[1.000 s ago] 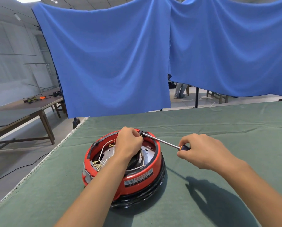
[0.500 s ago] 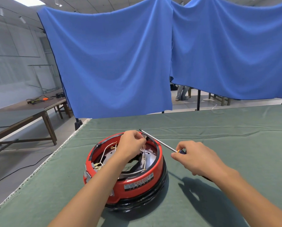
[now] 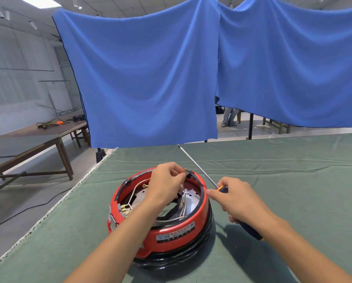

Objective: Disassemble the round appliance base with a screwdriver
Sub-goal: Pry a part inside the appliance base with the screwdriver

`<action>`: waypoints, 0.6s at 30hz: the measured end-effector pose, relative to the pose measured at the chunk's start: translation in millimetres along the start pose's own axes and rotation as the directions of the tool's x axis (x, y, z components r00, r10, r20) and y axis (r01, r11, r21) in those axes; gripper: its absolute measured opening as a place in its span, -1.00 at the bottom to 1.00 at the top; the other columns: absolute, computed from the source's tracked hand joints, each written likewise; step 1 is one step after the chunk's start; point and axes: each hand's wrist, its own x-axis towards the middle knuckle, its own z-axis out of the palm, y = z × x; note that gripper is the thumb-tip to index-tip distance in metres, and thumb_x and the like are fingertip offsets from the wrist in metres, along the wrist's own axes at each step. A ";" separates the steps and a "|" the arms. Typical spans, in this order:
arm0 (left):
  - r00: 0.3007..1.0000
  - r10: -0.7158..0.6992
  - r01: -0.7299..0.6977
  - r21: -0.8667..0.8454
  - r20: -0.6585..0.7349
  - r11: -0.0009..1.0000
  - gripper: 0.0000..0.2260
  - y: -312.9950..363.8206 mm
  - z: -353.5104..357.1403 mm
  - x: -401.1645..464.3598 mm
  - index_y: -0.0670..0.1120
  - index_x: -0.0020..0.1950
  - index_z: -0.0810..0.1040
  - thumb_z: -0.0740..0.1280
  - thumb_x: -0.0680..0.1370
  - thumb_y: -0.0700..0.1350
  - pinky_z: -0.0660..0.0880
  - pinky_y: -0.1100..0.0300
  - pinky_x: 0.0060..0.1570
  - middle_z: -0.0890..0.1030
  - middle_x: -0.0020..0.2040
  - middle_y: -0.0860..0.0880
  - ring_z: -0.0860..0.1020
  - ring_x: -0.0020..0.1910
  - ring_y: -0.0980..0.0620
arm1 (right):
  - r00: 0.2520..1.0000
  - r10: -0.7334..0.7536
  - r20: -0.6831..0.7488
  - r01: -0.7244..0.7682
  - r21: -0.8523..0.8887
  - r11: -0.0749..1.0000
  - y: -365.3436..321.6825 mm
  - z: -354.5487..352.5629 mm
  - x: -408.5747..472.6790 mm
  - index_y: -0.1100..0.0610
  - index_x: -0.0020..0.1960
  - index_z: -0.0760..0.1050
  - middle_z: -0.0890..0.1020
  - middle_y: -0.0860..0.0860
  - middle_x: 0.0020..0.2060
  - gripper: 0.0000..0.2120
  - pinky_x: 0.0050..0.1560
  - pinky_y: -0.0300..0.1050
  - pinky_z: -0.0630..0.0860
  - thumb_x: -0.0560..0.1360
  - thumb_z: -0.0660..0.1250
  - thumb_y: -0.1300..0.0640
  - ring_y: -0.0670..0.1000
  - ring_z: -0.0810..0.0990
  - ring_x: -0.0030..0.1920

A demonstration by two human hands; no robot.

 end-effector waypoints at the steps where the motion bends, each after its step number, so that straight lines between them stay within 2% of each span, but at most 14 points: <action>1: 1.000 -0.003 0.001 -0.067 -0.028 0.998 -0.89 -0.8 0.9 -0.8 -0.11 -0.21 0.56 0.33 0.49 -0.27 0.57 0.10 -0.42 0.61 -0.39 -0.08 0.61 -0.40 -0.02 | 1.000 -0.004 -0.003 0.004 0.021 1.000 -0.9 3.0 0.7 0.10 -0.22 0.40 0.52 -0.02 -0.48 -0.71 -0.44 -0.18 0.41 0.46 0.34 -0.11 0.01 0.47 -0.63; 4: 0.996 0.006 -0.026 -0.235 -0.088 0.972 -0.90 0.6 1.4 -0.2 -0.17 -0.17 0.55 0.30 0.52 -0.29 0.60 0.01 -0.36 0.62 -0.32 -0.14 0.64 -0.32 -0.09 | 0.999 -0.025 -0.043 0.028 0.075 0.997 -6.3 9.8 4.6 0.09 -0.23 0.42 0.52 -0.04 -0.50 -0.73 -0.45 -0.16 0.42 0.44 0.36 -0.09 -0.01 0.48 -0.63; 7: 0.996 0.058 -0.077 -0.294 -0.070 0.953 -0.89 4.5 1.1 -5.0 -0.18 -0.15 0.54 0.28 0.56 -0.28 0.55 -0.01 -0.41 0.62 -0.31 -0.19 0.61 -0.40 -0.09 | 0.995 -0.038 -0.095 0.050 0.126 0.991 -13.9 15.0 9.1 0.09 -0.25 0.42 0.53 -0.04 -0.49 -0.76 -0.42 -0.12 0.44 0.41 0.39 -0.03 0.00 0.47 -0.59; 9: 0.996 0.073 -0.088 -0.335 -0.056 0.938 -0.89 5.9 0.3 -8.5 -0.19 -0.16 0.55 0.29 0.56 -0.27 0.50 0.05 -0.49 0.61 -0.34 -0.19 0.57 -0.48 -0.05 | 0.991 -0.055 -0.119 0.074 0.158 0.985 -17.7 17.3 10.5 0.13 -0.26 0.40 0.51 -0.04 -0.50 -0.78 -0.36 -0.01 0.48 0.39 0.42 0.07 0.03 0.45 -0.53; 11: 0.999 0.050 -0.039 -0.399 0.016 0.916 -0.89 8.2 -0.5 -10.7 -0.20 -0.18 0.56 0.30 0.55 -0.28 0.46 0.16 -0.56 0.61 -0.38 -0.15 0.54 -0.54 -0.02 | 0.987 -0.091 -0.130 0.122 0.247 0.961 -20.7 17.2 10.5 0.19 -0.29 0.40 0.47 -0.04 -0.56 -0.77 -0.38 0.04 0.44 0.37 0.44 0.16 0.02 0.40 -0.51; 14: 0.991 0.035 0.026 -0.439 0.129 0.898 -0.85 11.3 0.7 -13.0 -0.20 -0.23 0.58 0.31 0.54 -0.30 0.42 0.26 -0.61 0.60 -0.45 -0.07 0.53 -0.57 0.01 | 0.981 -0.136 -0.137 0.181 0.411 0.894 -25.5 13.5 7.9 0.13 -0.30 0.49 0.45 -0.06 -0.65 -0.82 -0.48 -0.18 0.31 0.41 0.46 0.17 -0.06 0.35 -0.62; 18: 0.989 0.042 0.023 -0.437 0.140 0.899 -0.83 13.7 0.0 -16.5 -0.17 -0.26 0.62 0.34 0.52 -0.28 0.44 0.24 -0.57 0.61 -0.45 -0.05 0.55 -0.55 0.02 | 0.986 -0.141 -0.091 0.167 0.454 0.875 -27.0 15.0 3.2 0.16 -0.30 0.54 0.42 -0.03 -0.65 -0.84 -0.55 -0.27 0.27 0.45 0.42 0.22 -0.06 0.32 -0.65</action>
